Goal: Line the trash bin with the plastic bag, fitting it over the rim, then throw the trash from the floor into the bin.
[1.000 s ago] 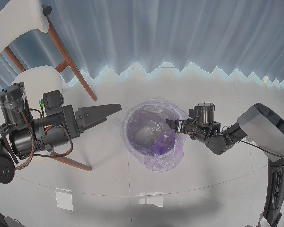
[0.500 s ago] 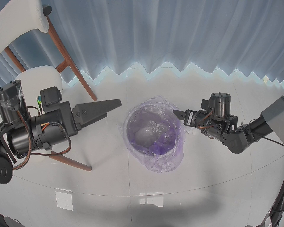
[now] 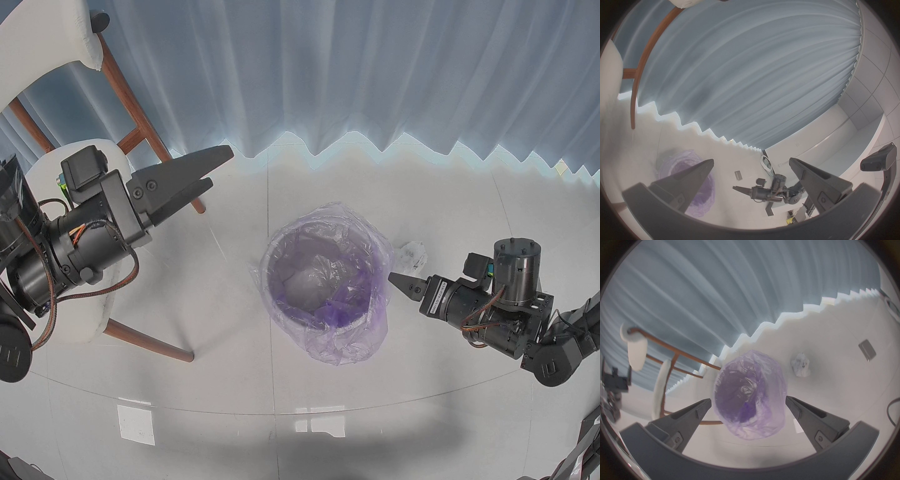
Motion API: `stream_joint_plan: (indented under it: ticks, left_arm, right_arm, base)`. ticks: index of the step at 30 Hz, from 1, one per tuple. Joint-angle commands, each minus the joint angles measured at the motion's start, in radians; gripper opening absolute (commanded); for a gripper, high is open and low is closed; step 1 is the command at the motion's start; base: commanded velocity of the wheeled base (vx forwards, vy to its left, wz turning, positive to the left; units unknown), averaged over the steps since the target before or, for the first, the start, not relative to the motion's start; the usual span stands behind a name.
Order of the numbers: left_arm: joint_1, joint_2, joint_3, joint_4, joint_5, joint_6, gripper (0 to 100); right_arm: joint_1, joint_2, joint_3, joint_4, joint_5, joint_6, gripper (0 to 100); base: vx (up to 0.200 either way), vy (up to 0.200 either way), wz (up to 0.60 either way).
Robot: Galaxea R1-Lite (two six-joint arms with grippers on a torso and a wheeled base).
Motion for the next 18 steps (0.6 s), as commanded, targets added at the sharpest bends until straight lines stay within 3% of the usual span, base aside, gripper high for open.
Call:
stream_joint_plan:
  ticks: [1, 3, 7, 11, 12, 14, 18]
  left_arm:
    - [0.057, 0.012, -0.013, -0.019, -0.01, -0.018, 100]
    - [0.063, 0.011, -0.018, -0.028, -0.017, -0.033, 100]
    - [0.066, 0.006, -0.012, -0.034, -0.039, -0.044, 100]
    - [0.067, 0.004, -0.012, -0.036, -0.048, -0.044, 100]
    - [0.083, 0.003, -0.015, -0.036, -0.05, -0.044, 100]
    - [0.109, 0.003, -0.022, -0.036, -0.054, -0.044, 100]
    - [0.167, -0.005, -0.03, -0.036, -0.109, -0.045, 100]
  right_arm:
    - [0.028, -0.052, 0.051, -0.043, -0.021, 0.112, 100]
    - [0.028, -0.044, 0.042, -0.055, -0.021, 0.184, 100]
    - [0.028, -0.039, 0.059, -0.063, -0.02, 0.212, 100]
    - [0.027, -0.016, 0.074, -0.063, -0.02, 0.163, 100]
    - [0.016, 0.025, 0.082, -0.061, -0.021, 0.075, 100]
    - [-0.016, 0.103, 0.059, -0.06, -0.039, 0.003, 100]
    - [-0.024, 0.218, 0.011, -0.061, -0.072, -0.041, 100]
  base:
    - [0.0, -0.2, 0.0]
    - [0.0, -0.2, 0.0]
    - [0.0, -0.2, 0.0]
    - [0.0, -0.2, 0.0]
    - [0.0, -0.2, 0.0]
    - [0.0, -0.2, 0.0]
    - [0.0, -0.2, 0.0]
